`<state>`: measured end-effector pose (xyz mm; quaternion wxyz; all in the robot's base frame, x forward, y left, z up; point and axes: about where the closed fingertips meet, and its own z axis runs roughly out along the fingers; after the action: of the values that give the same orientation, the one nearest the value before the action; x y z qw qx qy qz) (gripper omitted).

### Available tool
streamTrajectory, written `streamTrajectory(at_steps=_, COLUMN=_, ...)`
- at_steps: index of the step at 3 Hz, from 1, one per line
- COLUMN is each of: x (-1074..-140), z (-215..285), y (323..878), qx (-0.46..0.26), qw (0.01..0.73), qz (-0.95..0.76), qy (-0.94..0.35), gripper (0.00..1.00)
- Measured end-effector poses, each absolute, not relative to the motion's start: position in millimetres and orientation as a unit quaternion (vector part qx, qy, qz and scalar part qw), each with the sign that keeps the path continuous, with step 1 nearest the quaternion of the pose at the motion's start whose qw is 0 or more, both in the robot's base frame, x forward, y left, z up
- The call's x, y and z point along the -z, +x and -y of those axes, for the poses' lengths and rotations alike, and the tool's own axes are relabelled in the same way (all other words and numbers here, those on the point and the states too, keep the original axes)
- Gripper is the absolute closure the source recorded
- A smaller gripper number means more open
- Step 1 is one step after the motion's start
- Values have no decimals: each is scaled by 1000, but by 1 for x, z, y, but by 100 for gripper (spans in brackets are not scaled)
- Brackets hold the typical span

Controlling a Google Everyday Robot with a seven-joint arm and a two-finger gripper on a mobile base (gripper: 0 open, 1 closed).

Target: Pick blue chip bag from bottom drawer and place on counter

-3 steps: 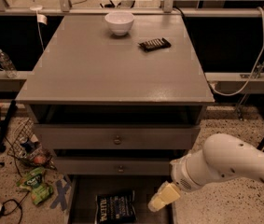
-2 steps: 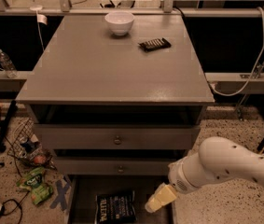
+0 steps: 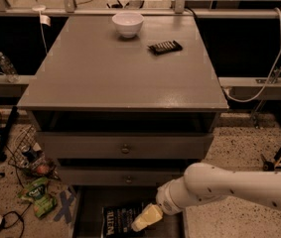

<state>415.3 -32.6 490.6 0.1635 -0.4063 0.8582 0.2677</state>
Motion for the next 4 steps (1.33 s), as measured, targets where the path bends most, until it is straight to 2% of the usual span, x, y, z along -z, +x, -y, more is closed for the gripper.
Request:
streamTrajectory(at_steps=2, x=-398, z=-39, y=424, qx=-323, qw=183, qz=-848, qy=-378, gripper=0)
streamTrajectory(at_steps=4, x=-387, z=-37, y=422, qx=-316, qw=183, qz=-855, qy=-368, gripper=0)
